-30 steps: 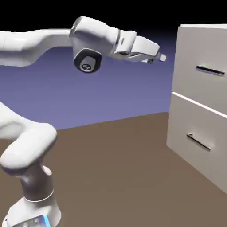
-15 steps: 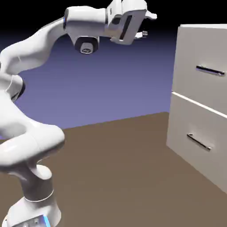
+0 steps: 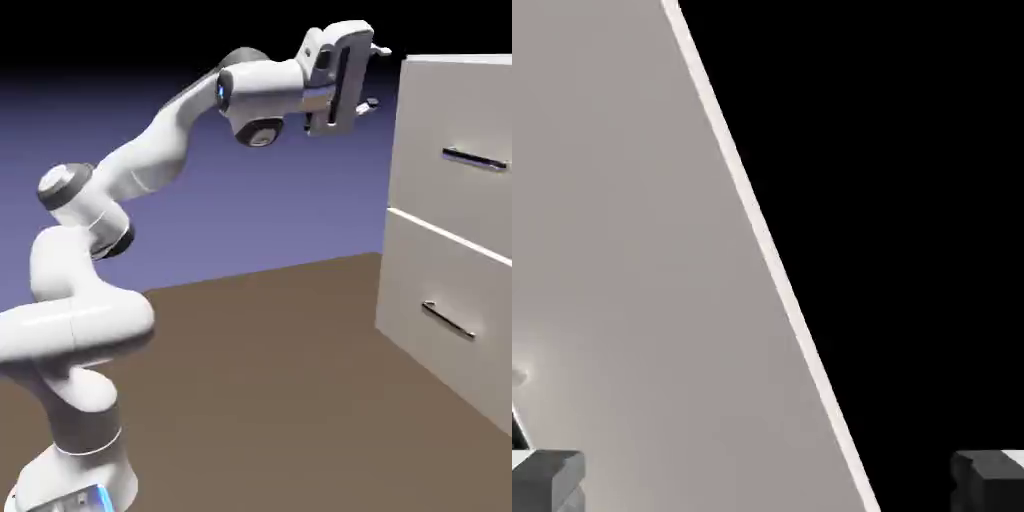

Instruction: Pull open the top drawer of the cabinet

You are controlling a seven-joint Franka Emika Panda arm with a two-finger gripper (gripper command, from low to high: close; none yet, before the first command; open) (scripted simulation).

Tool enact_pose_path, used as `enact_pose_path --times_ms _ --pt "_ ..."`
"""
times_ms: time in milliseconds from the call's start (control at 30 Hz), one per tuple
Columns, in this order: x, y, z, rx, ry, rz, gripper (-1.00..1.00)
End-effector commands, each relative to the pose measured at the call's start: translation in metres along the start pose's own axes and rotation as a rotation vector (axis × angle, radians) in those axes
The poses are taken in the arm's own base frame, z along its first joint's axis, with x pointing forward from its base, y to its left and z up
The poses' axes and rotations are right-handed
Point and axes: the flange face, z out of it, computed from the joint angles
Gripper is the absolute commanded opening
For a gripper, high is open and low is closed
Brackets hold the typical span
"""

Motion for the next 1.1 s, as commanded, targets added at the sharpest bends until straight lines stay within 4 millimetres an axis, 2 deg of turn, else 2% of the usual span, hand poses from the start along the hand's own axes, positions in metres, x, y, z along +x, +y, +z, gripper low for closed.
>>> enact_pose_path --times_ms 0,133,267,333,533,567,600,733,1067 --pt "-0.01 -0.004 0.012 0.009 0.002 -0.034 0.0" --pt "-0.061 -0.013 0.061 0.048 0.009 -0.16 0.0" --pt "-0.125 -0.014 0.107 0.084 0.013 -0.271 0.0" --pt "-0.13 -0.014 0.11 0.086 0.013 -0.278 0.0" --pt "-0.13 -0.018 0.16 0.086 0.013 -0.278 0.0" --pt "-0.13 -0.018 0.16 0.086 0.013 -0.278 -1.0" --pt "-0.13 -0.018 0.16 0.086 0.013 -0.278 -1.0" --pt "-0.13 -0.015 0.126 0.086 0.013 -0.278 -1.0" --pt "-0.13 -0.007 0.027 0.086 0.013 -0.278 -1.0"
